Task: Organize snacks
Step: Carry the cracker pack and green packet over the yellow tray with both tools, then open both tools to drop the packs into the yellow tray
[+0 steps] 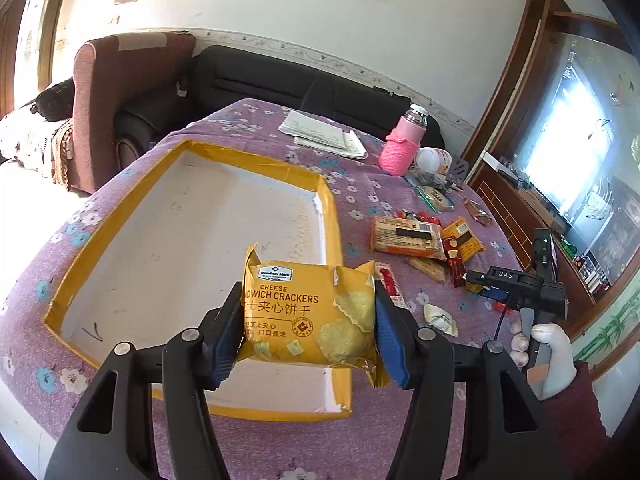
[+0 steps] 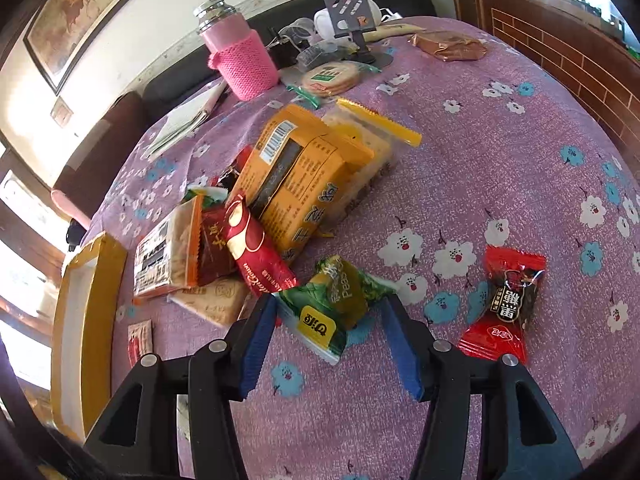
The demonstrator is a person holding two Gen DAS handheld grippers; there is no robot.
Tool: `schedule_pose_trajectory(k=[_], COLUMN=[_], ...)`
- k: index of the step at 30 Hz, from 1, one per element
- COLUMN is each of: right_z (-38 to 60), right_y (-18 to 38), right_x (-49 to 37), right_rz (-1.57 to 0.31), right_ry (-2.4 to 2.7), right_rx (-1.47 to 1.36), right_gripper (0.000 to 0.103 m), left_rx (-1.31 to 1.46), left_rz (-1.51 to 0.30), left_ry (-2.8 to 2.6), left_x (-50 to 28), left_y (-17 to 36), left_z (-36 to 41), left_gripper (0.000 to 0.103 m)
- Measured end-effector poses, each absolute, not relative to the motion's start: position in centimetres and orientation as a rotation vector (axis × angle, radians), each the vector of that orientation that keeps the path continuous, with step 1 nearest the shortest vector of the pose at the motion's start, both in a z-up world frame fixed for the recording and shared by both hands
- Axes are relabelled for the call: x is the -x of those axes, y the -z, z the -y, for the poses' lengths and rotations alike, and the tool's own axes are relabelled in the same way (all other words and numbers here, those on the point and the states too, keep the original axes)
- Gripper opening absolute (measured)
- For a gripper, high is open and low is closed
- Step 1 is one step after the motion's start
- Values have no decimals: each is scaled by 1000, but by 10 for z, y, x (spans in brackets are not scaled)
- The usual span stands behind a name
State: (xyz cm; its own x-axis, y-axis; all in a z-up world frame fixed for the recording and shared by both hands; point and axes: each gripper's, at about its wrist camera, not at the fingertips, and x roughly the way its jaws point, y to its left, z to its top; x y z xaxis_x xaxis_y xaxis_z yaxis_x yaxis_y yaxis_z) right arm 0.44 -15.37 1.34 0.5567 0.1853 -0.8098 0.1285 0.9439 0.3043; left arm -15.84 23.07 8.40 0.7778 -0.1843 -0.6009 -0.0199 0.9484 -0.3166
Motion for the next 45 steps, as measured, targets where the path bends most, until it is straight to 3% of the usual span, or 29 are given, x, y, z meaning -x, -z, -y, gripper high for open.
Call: schedule_pose_trajectory(k=[5, 9, 19, 27, 37, 45], right_z=[147, 147, 124, -3, -133, -170], right_y=[-11, -16, -64, -99, -64, -28], right_x=[4, 16, 55, 79, 85, 90], right_rz=[-967, -928, -838, -855, -978, -1058], right_ry=[-37, -49, -209, -559, -801, -837], right_rx=[-325, -315, -296, -173, -56, -4], right_gripper=[33, 28, 27, 26, 26, 26], left_rx=[324, 325, 314, 290, 264, 300], left_rz=[-679, -681, -706, -751, -818, -859], left_ry=[83, 84, 2, -92, -171, -166], left_x=[161, 162, 157, 142, 125, 119], left_y=[-81, -81, -76, -66, -50, -39], left_z=[-234, -233, -253, -287, -316, -323], left_gripper=[58, 58, 58, 58, 58, 61])
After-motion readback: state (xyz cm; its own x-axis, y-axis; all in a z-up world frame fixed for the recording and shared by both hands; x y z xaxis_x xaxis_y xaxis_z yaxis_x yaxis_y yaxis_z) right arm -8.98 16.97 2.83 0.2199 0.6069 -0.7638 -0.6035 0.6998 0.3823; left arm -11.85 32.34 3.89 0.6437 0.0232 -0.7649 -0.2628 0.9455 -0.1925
